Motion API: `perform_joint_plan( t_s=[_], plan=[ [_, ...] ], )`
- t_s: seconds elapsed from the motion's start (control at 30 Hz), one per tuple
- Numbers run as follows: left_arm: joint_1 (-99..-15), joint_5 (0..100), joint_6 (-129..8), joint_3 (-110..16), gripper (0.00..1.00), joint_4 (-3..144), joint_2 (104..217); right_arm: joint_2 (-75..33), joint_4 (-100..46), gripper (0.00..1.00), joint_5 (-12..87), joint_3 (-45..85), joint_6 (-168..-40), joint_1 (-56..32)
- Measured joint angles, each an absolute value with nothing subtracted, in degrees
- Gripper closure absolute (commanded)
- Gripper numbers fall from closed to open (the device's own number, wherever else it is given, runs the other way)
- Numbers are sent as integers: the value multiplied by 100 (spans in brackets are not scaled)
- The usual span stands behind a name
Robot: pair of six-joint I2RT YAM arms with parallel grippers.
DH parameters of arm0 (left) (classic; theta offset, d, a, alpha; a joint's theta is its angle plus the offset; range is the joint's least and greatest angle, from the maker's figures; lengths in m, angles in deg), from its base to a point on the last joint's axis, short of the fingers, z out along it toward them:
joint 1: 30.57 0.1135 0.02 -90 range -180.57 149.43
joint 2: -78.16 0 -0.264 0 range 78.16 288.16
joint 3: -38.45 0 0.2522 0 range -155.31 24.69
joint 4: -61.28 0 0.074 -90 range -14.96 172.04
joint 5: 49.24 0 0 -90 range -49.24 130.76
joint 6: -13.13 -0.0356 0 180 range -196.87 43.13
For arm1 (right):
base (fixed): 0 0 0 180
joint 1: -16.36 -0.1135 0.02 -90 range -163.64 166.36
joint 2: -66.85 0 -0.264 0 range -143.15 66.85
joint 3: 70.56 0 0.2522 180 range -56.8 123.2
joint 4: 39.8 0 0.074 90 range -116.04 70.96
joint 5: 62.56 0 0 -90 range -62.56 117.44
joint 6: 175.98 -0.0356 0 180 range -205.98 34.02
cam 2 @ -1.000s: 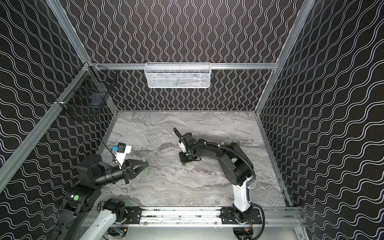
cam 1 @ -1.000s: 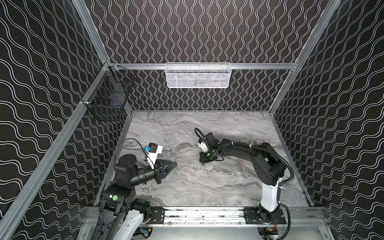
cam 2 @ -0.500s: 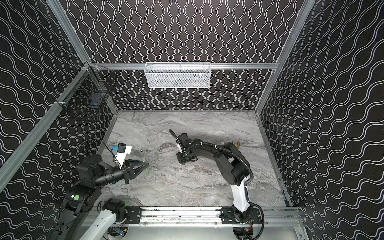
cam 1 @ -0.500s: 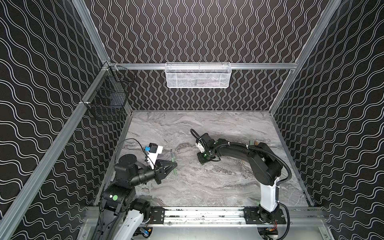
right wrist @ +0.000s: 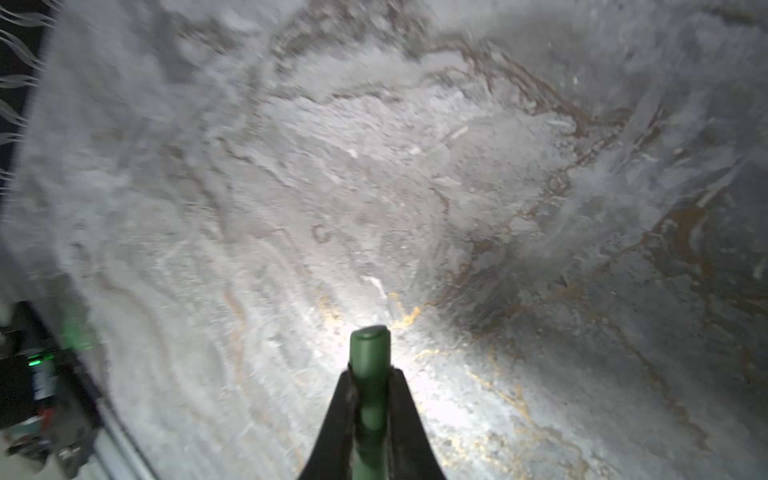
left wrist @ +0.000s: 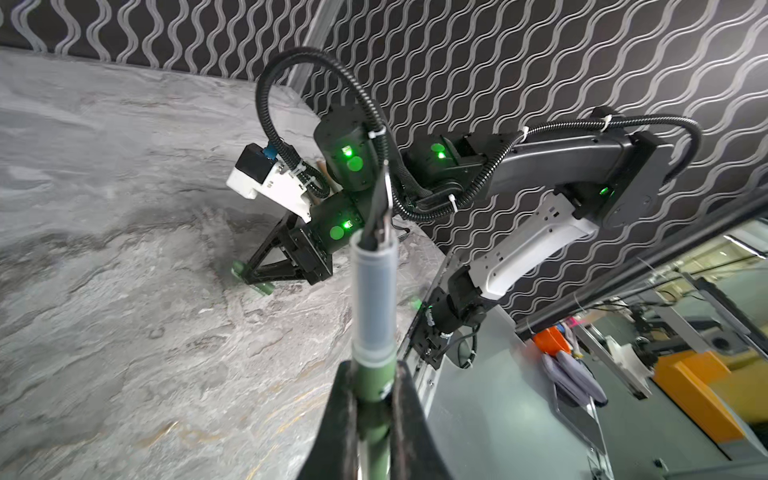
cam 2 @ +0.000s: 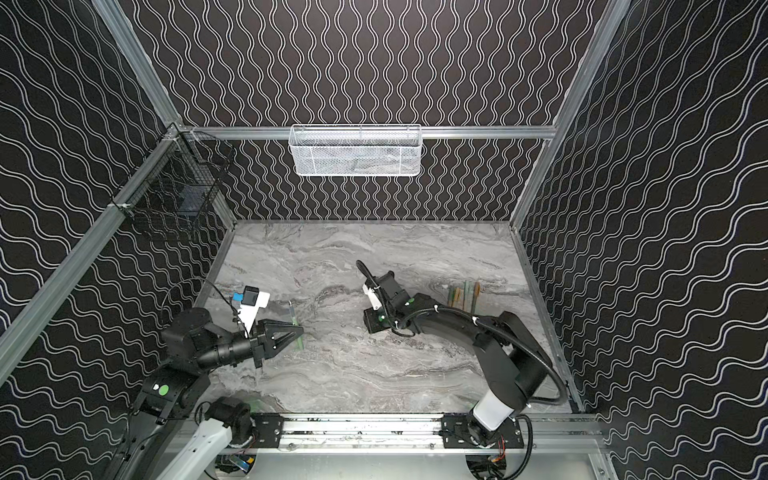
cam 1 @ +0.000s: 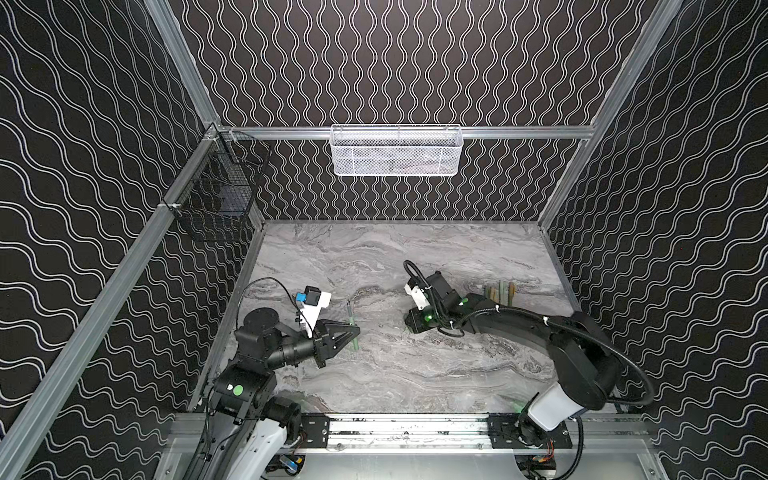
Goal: Insert the pens into the pen caps
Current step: 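Lift the green cap toward the marker while the left gripper raises the marker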
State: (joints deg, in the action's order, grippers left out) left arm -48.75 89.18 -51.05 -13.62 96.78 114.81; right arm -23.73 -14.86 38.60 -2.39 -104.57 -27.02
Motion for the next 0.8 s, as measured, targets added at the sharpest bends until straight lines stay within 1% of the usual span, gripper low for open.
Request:
perform_joint_plan(
  t_s=[0.2, 0.33, 0.6, 0.8],
  plan=[
    [-5627, 8700, -4796, -1075, 100, 9197, 11721, -1453, -2030, 97, 4054, -549, -10501, -2702],
    [-5996, 8472, -4683, -977, 100, 8966, 11861, -1020, -2085, 98, 4054, -565, -10501, -2702],
    [-6776, 7939, -4565, -883, 100, 8725, 12289, -419, -2072, 98, 3897, -617, -10547, -2676],
    [-7467, 7325, -4737, -1016, 100, 8647, 12901, -59, -2026, 98, 3744, -661, -10588, -2614]
  ],
)
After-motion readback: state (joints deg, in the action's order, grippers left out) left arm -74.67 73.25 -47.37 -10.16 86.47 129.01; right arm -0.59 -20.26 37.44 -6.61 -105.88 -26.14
